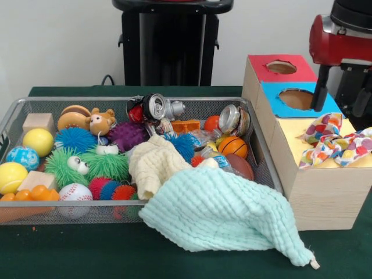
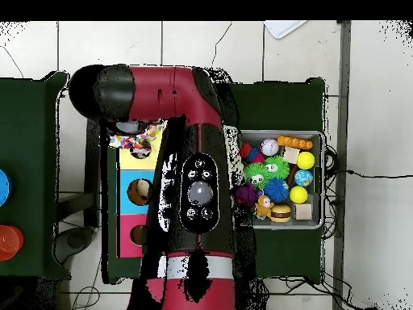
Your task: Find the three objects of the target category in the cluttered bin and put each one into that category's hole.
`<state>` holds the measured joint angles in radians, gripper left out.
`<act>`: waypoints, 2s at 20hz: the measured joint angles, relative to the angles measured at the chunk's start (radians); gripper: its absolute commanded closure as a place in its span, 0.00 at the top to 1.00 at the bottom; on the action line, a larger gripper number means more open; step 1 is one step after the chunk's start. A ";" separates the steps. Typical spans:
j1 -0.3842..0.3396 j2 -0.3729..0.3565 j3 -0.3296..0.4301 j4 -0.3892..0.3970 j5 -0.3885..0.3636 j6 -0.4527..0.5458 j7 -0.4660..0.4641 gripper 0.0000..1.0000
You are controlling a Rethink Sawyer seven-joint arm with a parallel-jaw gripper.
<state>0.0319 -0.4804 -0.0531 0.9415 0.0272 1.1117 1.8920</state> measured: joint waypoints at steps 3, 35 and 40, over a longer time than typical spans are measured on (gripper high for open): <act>-0.004 0.024 0.001 -0.078 -0.002 -0.001 0.000 1.00; 0.000 0.093 0.004 0.084 -0.055 -0.423 0.000 0.00; -0.003 0.122 0.013 0.084 -0.037 -0.310 0.000 0.00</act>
<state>0.0289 -0.3583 -0.0401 1.0251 -0.0094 0.8013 1.8920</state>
